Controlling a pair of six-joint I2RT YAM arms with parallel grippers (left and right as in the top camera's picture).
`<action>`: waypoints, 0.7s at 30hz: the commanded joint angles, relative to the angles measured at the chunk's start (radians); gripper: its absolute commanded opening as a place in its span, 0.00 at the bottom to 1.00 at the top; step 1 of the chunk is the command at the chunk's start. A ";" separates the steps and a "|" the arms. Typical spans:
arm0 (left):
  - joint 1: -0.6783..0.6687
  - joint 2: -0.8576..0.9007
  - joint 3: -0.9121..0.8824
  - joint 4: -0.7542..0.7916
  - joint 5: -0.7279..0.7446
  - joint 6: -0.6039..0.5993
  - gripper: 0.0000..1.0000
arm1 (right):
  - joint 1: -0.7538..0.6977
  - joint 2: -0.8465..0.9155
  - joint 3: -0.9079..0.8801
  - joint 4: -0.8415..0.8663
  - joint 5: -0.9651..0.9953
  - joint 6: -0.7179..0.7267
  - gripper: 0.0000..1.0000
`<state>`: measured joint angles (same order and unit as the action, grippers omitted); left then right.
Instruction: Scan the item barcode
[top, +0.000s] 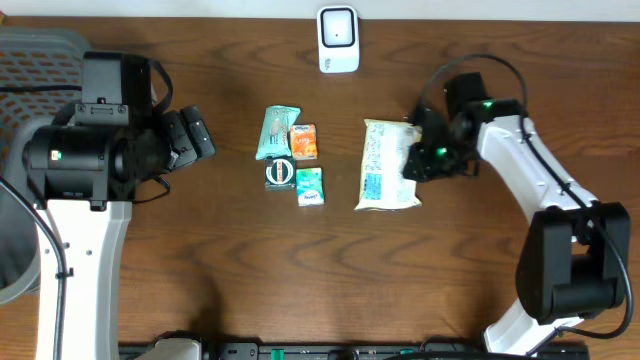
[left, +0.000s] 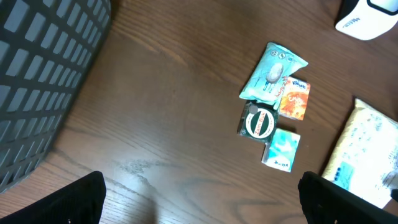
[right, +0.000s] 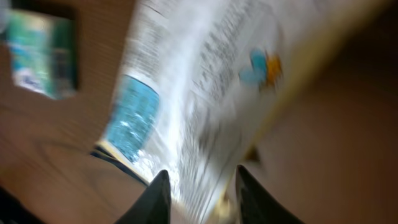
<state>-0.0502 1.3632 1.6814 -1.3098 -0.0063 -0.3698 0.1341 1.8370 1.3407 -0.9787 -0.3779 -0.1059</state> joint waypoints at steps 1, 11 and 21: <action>0.003 -0.005 0.002 -0.003 -0.013 -0.012 0.98 | -0.050 -0.027 0.066 -0.053 0.000 0.162 0.30; 0.003 -0.005 0.002 -0.003 -0.013 -0.012 0.98 | 0.044 -0.056 0.109 -0.104 -0.325 0.137 0.32; 0.003 -0.005 0.002 -0.003 -0.013 -0.012 0.98 | 0.274 -0.055 -0.050 0.187 0.163 0.544 0.01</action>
<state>-0.0502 1.3632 1.6814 -1.3090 -0.0067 -0.3698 0.3782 1.7920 1.3342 -0.8169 -0.3950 0.2714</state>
